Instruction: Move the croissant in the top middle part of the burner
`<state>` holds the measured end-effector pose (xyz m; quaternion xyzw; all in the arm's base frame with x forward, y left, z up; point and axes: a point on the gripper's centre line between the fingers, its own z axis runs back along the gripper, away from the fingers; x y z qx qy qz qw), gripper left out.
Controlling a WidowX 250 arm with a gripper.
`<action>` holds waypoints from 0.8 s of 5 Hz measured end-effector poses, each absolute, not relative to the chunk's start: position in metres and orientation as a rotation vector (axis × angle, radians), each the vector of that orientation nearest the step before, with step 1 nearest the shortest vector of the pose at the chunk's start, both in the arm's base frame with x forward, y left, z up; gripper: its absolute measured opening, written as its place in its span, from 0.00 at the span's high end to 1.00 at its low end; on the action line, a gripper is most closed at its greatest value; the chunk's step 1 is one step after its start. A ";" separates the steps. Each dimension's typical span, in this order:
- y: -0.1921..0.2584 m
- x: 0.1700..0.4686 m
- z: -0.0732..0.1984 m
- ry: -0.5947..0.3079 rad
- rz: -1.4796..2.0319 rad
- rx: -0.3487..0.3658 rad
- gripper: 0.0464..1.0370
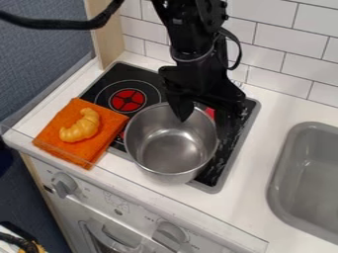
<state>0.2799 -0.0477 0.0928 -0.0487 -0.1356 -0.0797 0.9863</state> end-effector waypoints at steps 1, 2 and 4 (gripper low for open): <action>-0.048 0.276 0.086 -0.247 -0.157 -0.104 0.03; -0.043 0.275 0.093 -0.262 -0.149 -0.141 0.03; -0.014 0.265 0.127 -0.297 -0.128 -0.118 0.03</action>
